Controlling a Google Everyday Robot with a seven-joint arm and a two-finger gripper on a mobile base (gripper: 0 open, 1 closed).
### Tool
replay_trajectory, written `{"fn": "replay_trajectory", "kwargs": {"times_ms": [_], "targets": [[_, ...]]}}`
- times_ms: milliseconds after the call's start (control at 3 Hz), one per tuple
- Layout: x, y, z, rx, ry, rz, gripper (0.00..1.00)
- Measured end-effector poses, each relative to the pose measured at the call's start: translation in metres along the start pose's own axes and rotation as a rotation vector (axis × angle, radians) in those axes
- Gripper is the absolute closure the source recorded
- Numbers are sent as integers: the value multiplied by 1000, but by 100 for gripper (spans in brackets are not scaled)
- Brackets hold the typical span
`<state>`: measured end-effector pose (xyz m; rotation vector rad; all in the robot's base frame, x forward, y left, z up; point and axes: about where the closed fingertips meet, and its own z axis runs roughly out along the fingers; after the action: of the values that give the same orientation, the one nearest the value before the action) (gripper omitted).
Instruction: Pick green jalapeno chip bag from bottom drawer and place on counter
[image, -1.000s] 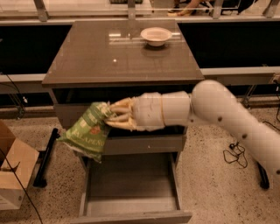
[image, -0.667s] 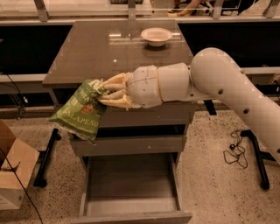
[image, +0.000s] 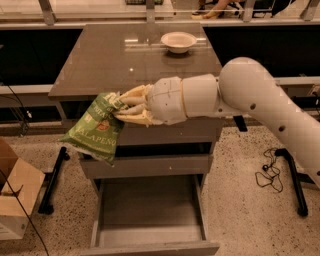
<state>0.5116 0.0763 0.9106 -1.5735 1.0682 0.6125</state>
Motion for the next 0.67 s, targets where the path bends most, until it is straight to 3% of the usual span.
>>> {"fn": "replay_trajectory", "kwargs": {"times_ms": [333, 667], "targets": [[-8, -42, -7, 3, 60, -70, 100], [3, -111, -5, -13, 182, -140, 100]]}}
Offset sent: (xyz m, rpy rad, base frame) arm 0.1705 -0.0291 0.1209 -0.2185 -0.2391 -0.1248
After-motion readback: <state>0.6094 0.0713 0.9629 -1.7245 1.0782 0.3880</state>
